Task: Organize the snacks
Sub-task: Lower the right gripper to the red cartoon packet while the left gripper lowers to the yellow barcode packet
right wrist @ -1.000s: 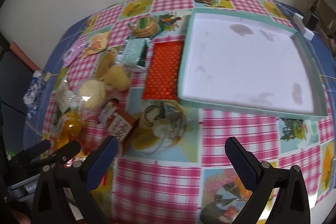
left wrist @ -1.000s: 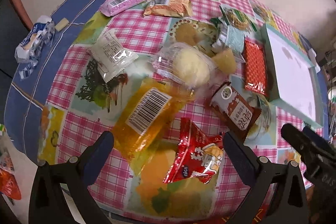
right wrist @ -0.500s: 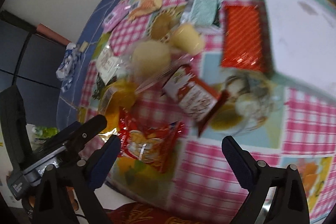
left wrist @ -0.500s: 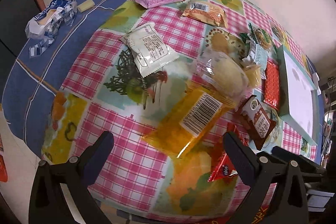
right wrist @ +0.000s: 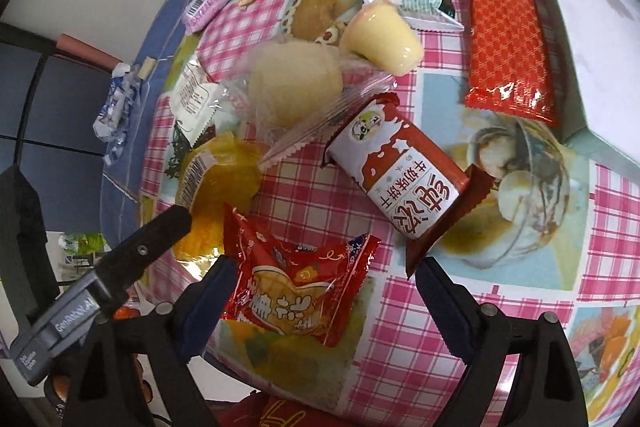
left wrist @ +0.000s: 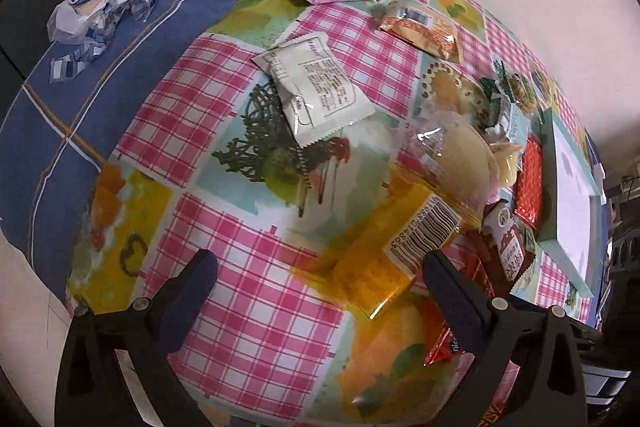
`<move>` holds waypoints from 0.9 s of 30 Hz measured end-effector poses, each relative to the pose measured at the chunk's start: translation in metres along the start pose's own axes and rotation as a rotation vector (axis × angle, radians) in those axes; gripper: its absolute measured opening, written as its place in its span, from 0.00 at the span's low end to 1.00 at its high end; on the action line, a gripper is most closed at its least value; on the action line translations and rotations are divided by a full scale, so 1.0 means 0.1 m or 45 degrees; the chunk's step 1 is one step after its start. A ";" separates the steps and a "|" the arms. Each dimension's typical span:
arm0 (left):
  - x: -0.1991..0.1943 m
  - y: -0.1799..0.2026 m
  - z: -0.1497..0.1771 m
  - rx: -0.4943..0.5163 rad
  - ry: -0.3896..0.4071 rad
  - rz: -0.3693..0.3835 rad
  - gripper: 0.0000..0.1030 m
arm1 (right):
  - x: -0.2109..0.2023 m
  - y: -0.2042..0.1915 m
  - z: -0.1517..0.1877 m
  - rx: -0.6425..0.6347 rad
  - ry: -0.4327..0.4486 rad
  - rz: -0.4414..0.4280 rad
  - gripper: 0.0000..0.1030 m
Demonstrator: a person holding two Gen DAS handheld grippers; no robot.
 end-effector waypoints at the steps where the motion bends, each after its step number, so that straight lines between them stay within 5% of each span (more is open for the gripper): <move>1: 0.01 0.00 0.00 -0.003 -0.001 -0.002 0.99 | 0.02 -0.01 -0.01 -0.003 -0.003 0.005 0.90; 5: 0.00 -0.02 -0.01 -0.029 -0.008 0.071 0.99 | 0.11 -0.09 -0.02 -0.043 -0.034 0.031 0.89; 16: 0.08 0.24 -0.01 0.072 -0.024 0.053 0.98 | 0.10 -0.07 -0.02 -0.049 -0.029 0.010 0.83; 27: 0.19 0.35 -0.02 0.077 -0.053 0.125 0.58 | 0.08 -0.08 0.02 -0.049 -0.040 -0.083 0.70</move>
Point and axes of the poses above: each gripper's, at about its wrist camera, not at the fingertips, and x roughly the way its jaws point, y to its right, z to its underside, the point moved 4 cm from there along x, roughly the way its jaws point, and after that the axes turned 1 degree about z, right-handed, at the moved point
